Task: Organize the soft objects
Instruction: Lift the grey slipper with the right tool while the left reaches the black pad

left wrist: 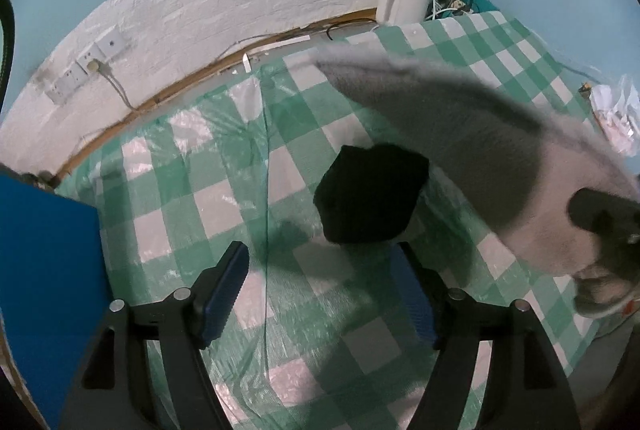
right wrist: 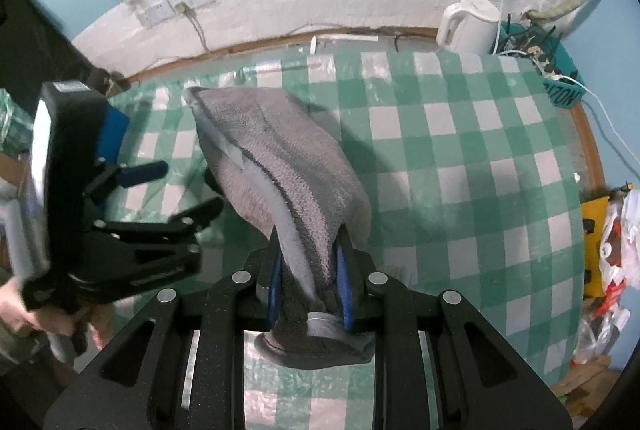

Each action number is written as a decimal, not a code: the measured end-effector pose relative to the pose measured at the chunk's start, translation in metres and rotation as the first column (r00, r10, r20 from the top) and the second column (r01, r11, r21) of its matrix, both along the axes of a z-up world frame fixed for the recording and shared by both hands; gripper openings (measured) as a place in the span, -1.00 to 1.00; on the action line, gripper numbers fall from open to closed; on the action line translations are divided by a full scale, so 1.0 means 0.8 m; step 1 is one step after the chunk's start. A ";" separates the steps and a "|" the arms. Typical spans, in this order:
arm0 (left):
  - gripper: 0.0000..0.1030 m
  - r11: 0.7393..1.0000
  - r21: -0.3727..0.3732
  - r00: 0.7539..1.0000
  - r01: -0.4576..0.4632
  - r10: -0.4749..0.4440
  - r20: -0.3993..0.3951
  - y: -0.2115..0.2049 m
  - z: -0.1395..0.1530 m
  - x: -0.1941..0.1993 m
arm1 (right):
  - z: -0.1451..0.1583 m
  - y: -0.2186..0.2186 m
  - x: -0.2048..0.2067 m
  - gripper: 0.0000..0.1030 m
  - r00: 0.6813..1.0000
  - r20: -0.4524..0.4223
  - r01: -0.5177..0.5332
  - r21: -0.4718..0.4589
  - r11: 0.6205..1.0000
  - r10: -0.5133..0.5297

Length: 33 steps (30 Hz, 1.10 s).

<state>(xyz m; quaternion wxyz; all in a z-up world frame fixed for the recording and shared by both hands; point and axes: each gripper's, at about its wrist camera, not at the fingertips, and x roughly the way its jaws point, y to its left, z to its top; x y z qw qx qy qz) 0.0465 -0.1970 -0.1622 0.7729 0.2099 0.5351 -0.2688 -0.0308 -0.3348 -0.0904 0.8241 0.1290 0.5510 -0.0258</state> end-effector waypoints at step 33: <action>0.53 0.995 -0.072 0.997 -0.075 0.076 0.020 -0.011 0.023 0.008 | 0.077 -0.017 -0.049 -0.60 0.991 0.124 0.044 0.006 0.999 -0.044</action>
